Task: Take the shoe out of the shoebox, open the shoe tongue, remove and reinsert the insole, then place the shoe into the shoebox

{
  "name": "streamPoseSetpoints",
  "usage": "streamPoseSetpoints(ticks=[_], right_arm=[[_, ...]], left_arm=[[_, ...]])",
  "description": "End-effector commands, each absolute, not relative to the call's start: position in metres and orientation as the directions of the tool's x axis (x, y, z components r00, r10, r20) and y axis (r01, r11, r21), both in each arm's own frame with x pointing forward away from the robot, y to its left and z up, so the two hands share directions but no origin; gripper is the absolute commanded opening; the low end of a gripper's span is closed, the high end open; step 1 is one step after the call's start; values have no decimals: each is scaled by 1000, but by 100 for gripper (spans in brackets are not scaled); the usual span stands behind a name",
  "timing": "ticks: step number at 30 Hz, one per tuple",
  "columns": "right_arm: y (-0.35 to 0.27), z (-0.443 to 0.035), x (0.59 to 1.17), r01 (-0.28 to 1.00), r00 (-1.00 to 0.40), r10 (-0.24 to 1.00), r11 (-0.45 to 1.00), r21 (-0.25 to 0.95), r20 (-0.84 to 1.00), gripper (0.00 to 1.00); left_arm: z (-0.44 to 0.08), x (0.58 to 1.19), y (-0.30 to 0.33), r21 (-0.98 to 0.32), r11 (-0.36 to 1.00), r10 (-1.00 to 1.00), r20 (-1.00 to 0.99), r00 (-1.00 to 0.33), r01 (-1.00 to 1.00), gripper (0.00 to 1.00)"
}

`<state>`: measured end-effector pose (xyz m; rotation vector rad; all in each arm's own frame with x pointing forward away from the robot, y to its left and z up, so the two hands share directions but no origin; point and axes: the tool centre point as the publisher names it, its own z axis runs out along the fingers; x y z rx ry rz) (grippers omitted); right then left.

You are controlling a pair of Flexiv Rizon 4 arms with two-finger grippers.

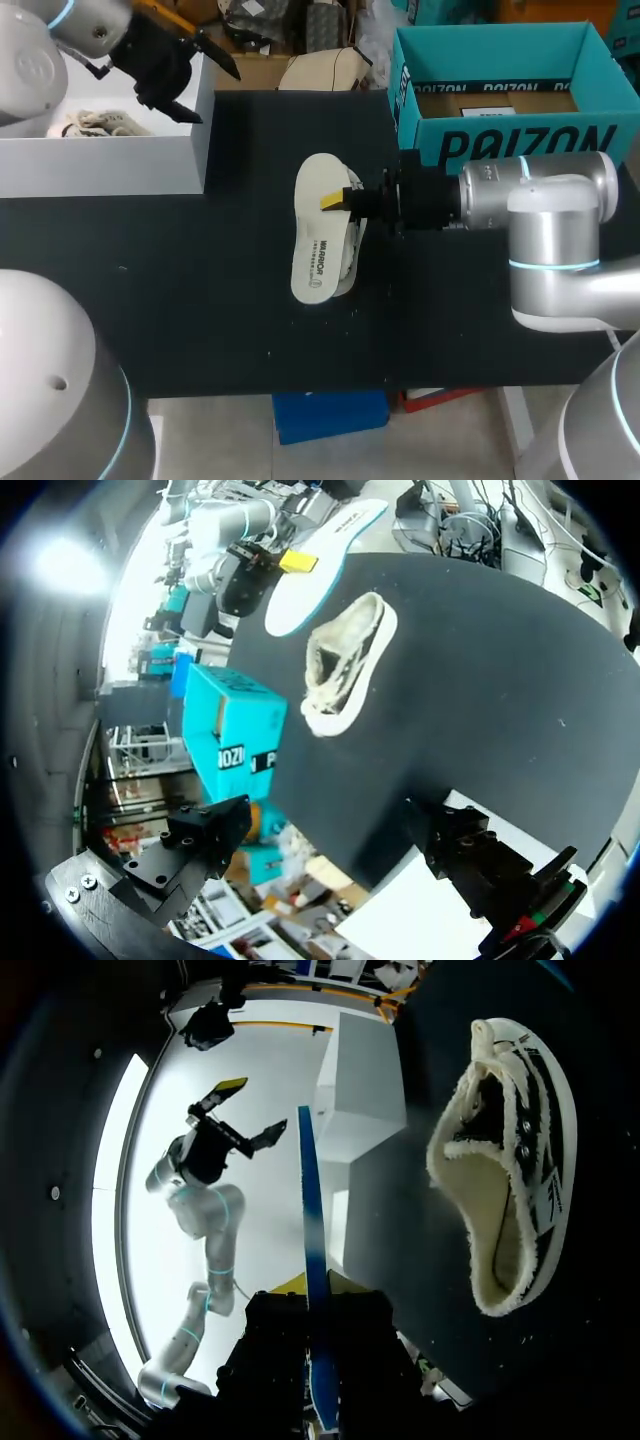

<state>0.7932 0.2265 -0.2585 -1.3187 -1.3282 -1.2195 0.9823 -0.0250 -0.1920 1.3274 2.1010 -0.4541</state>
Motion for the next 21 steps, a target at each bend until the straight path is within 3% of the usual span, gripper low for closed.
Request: streamPoseSetpoints(ticks=[1, 7, 21], right_arm=[[228, -259, 793, 997, -52, 138, -48, 59, 989, 0], [228, -259, 793, 997, -52, 138, -48, 59, 989, 0], [228, -259, 793, 997, -52, 138, -48, 59, 989, 0]], left_arm=[[-197, 964, -24, 77, 418, 649, -722, -239, 905, 100], [-199, 939, -22, 80, 356, 551, -823, -140, 931, 100], [-201, 912, -24, 74, 291, 401, -915, -51, 954, 100]])
